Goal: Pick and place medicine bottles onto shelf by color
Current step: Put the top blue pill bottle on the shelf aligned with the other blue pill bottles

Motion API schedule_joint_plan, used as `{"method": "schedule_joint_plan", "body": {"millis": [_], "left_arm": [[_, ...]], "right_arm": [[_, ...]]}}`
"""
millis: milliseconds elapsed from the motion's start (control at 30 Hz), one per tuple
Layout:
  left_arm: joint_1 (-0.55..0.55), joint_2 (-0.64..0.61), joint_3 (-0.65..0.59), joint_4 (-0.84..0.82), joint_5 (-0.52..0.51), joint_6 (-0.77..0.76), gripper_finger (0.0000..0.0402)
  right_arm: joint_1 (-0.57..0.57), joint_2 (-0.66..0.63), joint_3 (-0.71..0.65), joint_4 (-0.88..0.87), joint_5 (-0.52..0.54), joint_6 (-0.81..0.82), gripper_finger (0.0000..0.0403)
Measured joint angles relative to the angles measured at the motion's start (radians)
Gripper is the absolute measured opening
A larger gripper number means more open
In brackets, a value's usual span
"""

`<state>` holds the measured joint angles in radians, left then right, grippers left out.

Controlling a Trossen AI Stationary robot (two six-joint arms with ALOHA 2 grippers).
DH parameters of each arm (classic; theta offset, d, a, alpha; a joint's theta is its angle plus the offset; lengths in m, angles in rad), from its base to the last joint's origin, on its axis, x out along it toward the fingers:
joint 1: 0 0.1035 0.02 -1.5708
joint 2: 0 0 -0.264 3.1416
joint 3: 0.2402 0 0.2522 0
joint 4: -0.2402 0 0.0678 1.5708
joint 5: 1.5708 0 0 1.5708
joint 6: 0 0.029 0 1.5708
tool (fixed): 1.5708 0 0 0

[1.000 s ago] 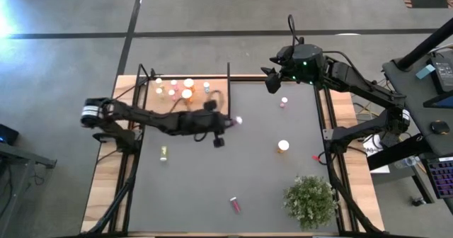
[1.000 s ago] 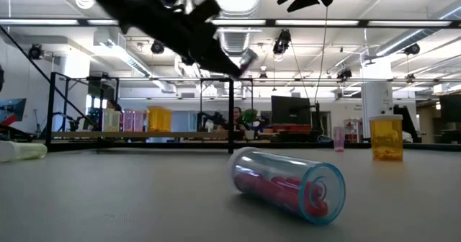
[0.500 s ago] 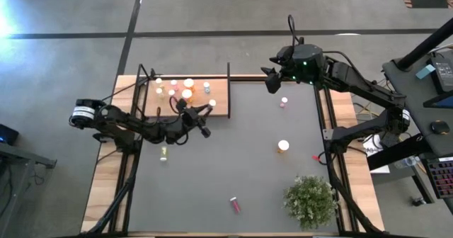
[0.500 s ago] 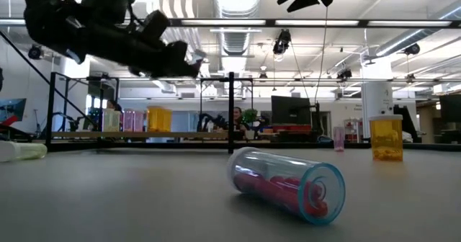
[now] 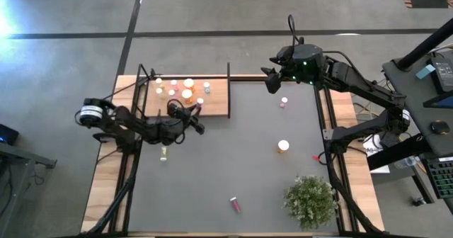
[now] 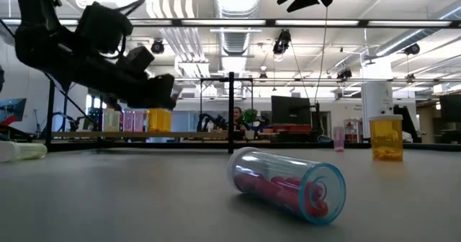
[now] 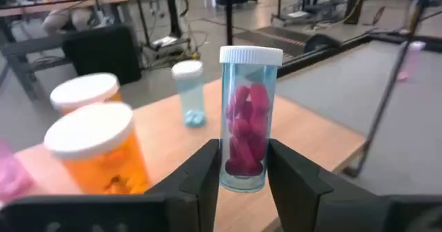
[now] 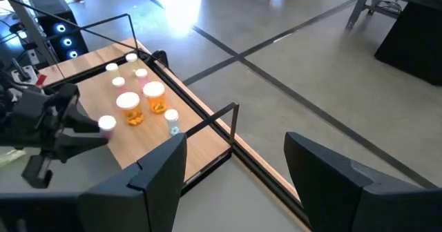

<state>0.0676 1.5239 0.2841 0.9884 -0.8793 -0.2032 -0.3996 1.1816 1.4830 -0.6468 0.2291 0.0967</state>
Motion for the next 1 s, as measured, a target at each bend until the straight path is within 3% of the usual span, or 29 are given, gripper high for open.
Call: {"method": "schedule_joint_plan", "body": {"millis": [200,433,567,700,833,1000], "left_arm": [[0.033,0.135,-0.001,0.212,-0.004,0.0,0.0126],[0.044,0.313,-0.003,0.463,-0.004,0.0,0.0129],[0.037,0.33,-0.013,0.522,-0.001,0.057,0.013],[0.037,0.259,-0.001,0.517,0.018,0.161,0.013],[0.037,0.13,0.028,0.363,0.043,0.212,0.013],[0.047,-0.063,0.126,-0.157,0.09,0.203,0.013]], "right_arm": [[0.0,0.0,0.0,0.0,0.0,0.0,0.0233],[0.0,0.0,0.0,0.0,0.0,0.0,0.0233],[0.0,0.0,0.0,0.0,0.0,0.0,0.0233],[0.0,0.0,0.0,0.0,0.0,0.0,0.0233],[0.0,0.0,0.0,0.0,0.0,0.0,0.0233],[0.0,0.0,0.0,0.0,0.0,0.0,0.0233]]}}
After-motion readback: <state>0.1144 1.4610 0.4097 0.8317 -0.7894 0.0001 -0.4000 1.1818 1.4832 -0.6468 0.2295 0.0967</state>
